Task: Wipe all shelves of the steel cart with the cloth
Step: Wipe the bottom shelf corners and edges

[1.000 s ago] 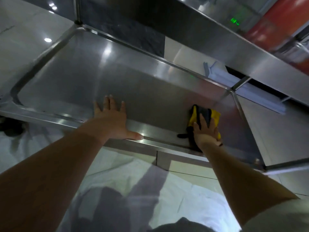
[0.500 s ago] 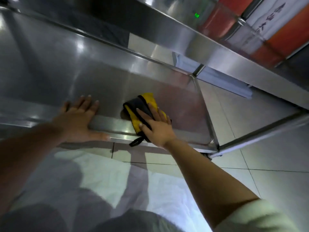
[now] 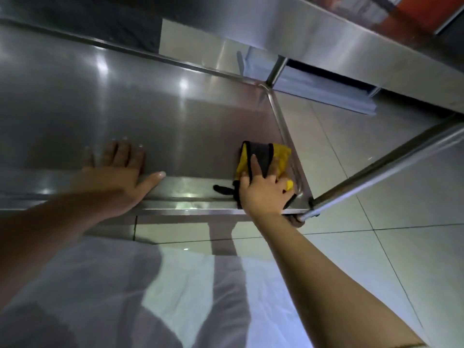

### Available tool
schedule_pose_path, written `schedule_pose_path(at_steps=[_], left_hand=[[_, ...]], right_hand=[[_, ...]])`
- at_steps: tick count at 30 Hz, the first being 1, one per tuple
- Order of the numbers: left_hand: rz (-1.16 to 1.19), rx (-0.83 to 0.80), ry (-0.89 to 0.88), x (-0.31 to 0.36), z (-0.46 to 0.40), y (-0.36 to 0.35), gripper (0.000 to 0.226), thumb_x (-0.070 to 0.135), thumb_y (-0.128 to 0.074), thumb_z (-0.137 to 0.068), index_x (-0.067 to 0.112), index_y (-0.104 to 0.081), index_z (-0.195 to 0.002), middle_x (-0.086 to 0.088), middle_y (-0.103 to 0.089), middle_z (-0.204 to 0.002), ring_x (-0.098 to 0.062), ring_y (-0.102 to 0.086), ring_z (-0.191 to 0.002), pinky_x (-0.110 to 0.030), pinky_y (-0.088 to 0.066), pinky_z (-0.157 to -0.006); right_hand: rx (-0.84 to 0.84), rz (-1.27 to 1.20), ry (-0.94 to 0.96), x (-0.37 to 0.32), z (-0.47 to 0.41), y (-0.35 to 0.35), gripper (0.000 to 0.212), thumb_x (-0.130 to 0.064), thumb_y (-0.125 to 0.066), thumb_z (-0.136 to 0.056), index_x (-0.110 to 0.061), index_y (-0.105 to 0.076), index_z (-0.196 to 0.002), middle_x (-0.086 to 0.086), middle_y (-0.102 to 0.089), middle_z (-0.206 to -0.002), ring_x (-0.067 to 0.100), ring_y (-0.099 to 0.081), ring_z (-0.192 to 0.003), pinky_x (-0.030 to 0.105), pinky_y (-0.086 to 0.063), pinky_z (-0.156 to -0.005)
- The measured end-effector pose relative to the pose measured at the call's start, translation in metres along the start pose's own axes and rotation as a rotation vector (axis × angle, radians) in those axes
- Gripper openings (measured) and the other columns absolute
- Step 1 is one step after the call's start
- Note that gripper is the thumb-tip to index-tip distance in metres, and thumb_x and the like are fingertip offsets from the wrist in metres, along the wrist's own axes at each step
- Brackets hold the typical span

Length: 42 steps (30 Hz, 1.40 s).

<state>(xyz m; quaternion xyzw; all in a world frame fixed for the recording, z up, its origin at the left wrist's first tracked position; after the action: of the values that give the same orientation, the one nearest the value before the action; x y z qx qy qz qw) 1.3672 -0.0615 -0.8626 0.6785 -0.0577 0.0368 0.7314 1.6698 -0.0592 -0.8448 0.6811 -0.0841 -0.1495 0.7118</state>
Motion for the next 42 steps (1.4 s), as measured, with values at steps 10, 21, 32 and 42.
schedule_pose_path(at_steps=[10,21,32,42], left_hand=[[0.026,0.101,0.067,0.032,-0.012,0.013,0.078,0.066,-0.022,-0.080,0.022,-0.035,-0.143,-0.012,-0.025,-0.152,-0.032,-0.013,-0.143,-0.051,-0.007,-0.116],[-0.004,0.087,-0.072,0.044,0.000,0.016,0.089,0.071,-0.012,-0.075,0.024,-0.039,-0.145,-0.009,-0.031,-0.154,-0.028,-0.022,-0.144,-0.054,-0.014,-0.114],[-0.007,0.100,-0.087,0.043,-0.002,0.017,0.090,0.075,-0.014,-0.075,0.025,-0.038,-0.145,-0.009,-0.032,-0.154,-0.027,-0.025,-0.142,-0.053,-0.018,-0.112],[0.015,-0.101,-0.165,0.038,0.000,0.010,0.077,0.072,-0.021,-0.086,0.034,-0.010,-0.151,0.001,-0.003,-0.161,-0.020,0.000,-0.148,-0.047,-0.004,-0.118]], right_hand=[[-0.061,-0.111,0.723,-0.029,-0.008,0.005,0.053,-0.057,-0.033,-0.091,-0.058,-0.019,-0.142,-0.015,-0.001,-0.161,0.024,-0.003,-0.147,0.052,-0.008,-0.116],[-0.100,-0.028,0.176,-0.009,-0.177,0.016,0.053,-0.058,-0.030,-0.095,-0.052,-0.015,-0.146,-0.003,-0.001,-0.162,0.033,-0.004,-0.147,0.063,-0.003,-0.114],[-0.075,-0.055,0.463,-0.004,-0.055,0.005,0.052,-0.058,-0.030,-0.092,-0.059,-0.016,-0.142,-0.009,-0.001,-0.161,0.033,-0.008,-0.145,0.055,-0.013,-0.115],[0.106,-0.008,0.113,0.039,0.031,0.014,0.053,-0.059,-0.033,-0.094,-0.046,-0.027,-0.146,0.007,-0.027,-0.154,0.037,-0.022,-0.138,0.052,-0.019,-0.112]])
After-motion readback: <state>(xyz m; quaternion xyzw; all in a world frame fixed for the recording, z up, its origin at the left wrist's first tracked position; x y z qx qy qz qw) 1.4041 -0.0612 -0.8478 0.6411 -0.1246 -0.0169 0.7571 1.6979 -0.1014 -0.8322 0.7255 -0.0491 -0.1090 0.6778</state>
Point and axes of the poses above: each hand's wrist, its own z-axis away from the middle knuckle, its own y-axis out of the back of the hand, x = y × z, the point moved 7 cm from there along -z, towards the middle knuckle
